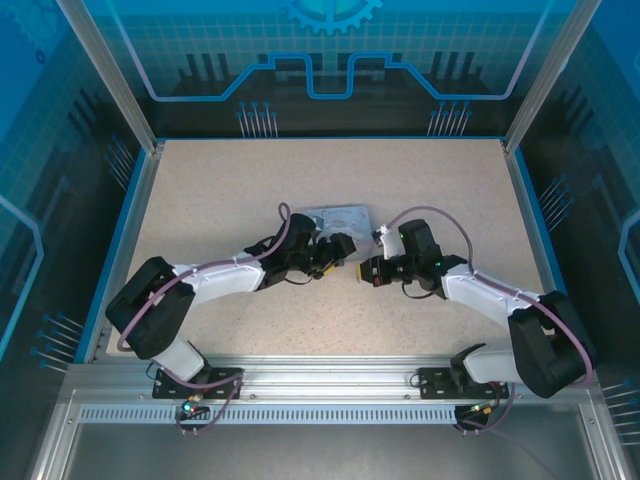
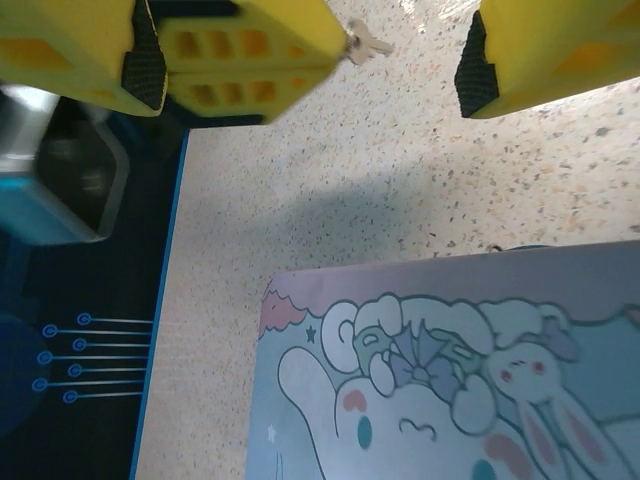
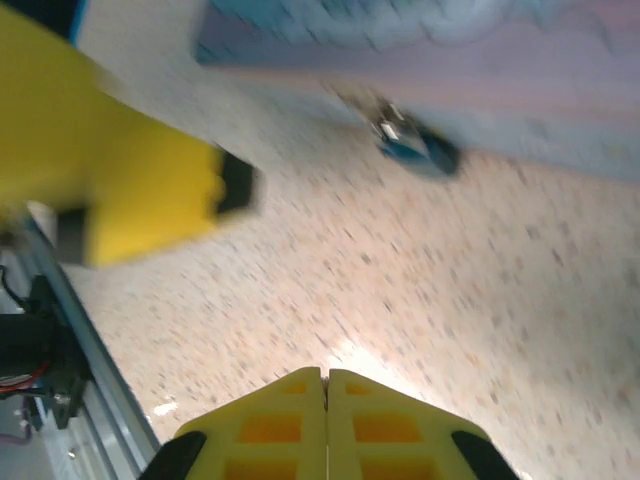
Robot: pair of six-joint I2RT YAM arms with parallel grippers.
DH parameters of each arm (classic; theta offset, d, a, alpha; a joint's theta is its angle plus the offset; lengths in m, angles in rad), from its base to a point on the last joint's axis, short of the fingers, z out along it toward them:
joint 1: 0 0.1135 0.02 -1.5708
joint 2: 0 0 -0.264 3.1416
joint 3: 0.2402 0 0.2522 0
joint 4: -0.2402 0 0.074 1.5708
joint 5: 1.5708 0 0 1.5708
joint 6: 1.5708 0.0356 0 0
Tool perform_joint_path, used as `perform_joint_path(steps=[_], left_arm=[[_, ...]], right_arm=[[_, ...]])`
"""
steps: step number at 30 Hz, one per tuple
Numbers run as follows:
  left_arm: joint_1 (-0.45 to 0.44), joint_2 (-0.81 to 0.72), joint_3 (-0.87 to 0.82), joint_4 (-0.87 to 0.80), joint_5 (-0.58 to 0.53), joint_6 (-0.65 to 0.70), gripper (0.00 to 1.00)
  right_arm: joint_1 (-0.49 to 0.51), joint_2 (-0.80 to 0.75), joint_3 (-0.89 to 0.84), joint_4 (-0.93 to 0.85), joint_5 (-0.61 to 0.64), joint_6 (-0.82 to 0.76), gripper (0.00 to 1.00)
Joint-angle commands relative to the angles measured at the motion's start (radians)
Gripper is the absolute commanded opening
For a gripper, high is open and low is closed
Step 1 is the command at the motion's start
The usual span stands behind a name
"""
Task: Unlock a padlock with a key
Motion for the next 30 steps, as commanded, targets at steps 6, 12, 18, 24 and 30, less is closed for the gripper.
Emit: perform_joint_path(steps=[6,12,18,24,30], left_arm=[[0.024,-0.062,-0.026,-0.051,-0.029,0.034,0.8],[0.031,-0.061,-0.02,-0.054,-0.026,0.041,0.81],[0.049,-0.077,-0.032,-0.063,-0.031,0.045,0.83],[0.092,-0.13,-0.058,-0.088,-0.031,0.053,0.83],[0.119,-0.173,-0.078,-0.108,-0.028,0.059,0.85]], right_arm=[[0.049,-0.042,-0.07,-0.091,0.167,0.062,0.59],[0.095,-0.069,-0.025,-0.223,0.28,0.039,0.59],[0.191,-0.012,0.024,-0.255,0.353,0.016,0.56],[0.293,0.076,0.112,-0.3,0.459,-0.049,0.52],[0.36,0.163,0.195,-0.366,0.541,-0.134,0.51]])
